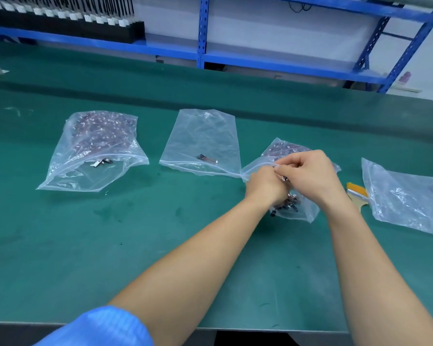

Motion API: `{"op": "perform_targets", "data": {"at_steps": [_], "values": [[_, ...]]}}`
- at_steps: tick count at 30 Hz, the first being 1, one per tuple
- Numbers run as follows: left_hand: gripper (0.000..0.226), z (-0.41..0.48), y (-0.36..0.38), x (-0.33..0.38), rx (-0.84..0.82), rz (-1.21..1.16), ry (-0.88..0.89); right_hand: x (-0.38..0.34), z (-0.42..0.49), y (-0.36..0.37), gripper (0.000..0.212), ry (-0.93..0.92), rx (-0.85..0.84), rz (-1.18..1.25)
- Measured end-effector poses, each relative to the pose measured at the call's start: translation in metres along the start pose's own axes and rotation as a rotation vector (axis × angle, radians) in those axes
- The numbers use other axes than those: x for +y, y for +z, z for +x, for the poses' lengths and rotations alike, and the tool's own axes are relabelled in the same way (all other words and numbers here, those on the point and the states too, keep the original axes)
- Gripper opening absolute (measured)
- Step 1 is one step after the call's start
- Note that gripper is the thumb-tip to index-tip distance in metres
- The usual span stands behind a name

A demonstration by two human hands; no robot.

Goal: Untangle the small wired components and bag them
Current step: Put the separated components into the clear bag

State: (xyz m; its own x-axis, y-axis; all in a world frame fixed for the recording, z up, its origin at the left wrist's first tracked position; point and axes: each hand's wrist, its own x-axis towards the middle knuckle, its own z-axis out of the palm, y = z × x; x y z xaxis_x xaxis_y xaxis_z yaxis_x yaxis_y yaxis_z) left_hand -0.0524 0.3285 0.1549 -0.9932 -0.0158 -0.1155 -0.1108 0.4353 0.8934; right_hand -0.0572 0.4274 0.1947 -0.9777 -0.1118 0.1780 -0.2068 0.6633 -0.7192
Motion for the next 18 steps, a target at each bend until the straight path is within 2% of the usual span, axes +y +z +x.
{"op": "perform_targets", "data": {"at_steps": [3,5,8,13,18], "values": [[0.03,-0.005,-0.002,-0.001,-0.123,-0.461,-0.044,0.0,-0.002,-0.001,0.019,-0.017,-0.033,0.088],[0.039,-0.013,-0.006,-0.001,-0.204,-0.62,-0.066,0.0,-0.003,-0.002,0.015,-0.026,-0.031,0.106],[0.052,-0.02,-0.018,-0.002,-0.308,-0.629,-0.06,0.003,-0.003,-0.003,0.015,-0.039,-0.033,0.116],[0.054,-0.023,-0.035,-0.016,-0.339,-0.593,-0.043,0.004,-0.004,-0.002,0.017,-0.05,-0.052,0.097],[0.046,-0.02,-0.028,-0.033,-0.145,-0.546,0.04,0.006,-0.006,-0.001,0.021,-0.057,-0.063,0.052]]}}
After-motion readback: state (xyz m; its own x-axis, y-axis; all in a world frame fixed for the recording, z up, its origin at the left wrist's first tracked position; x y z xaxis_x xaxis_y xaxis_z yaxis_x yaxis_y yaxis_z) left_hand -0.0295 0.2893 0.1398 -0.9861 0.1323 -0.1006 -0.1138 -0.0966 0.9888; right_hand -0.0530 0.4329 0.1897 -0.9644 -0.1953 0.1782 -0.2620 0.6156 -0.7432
